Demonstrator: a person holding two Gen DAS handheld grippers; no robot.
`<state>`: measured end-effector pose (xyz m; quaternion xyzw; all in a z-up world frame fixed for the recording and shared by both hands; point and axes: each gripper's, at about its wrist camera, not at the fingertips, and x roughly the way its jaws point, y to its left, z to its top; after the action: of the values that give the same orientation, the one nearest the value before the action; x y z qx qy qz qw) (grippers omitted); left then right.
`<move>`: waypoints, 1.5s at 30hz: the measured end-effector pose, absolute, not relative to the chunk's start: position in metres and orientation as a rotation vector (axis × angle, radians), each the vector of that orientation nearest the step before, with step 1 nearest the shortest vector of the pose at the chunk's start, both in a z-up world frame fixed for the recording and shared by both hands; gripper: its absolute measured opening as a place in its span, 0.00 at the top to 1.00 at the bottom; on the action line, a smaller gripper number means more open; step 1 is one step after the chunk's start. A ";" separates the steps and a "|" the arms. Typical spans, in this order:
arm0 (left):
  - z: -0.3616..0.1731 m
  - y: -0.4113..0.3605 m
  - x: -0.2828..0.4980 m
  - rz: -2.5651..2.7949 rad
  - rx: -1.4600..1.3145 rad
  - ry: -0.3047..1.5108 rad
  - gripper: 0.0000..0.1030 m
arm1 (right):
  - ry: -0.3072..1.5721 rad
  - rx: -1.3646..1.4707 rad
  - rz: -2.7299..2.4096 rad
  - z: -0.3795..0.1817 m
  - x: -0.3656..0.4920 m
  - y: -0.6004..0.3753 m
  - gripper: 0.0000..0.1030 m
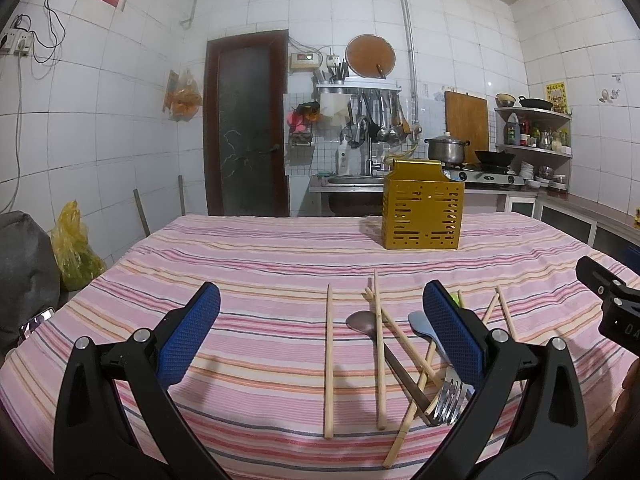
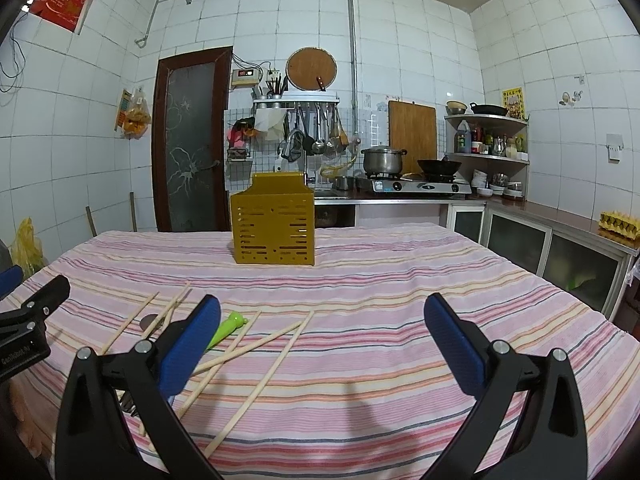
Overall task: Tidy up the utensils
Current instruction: 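Lower the left gripper toward a chopstick while the right gripper approaches another chopstick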
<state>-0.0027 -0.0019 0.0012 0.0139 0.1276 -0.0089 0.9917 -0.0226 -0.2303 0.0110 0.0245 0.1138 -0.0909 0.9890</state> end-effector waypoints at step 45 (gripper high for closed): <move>-0.019 0.004 0.170 -0.141 0.035 0.747 0.07 | 0.816 0.108 -0.285 -0.034 0.125 -0.238 0.07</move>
<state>0.1698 0.0040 -0.0190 0.0169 0.3646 -0.0690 0.9285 0.1254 -0.2381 -0.0336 0.0524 0.3951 -0.1382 0.9067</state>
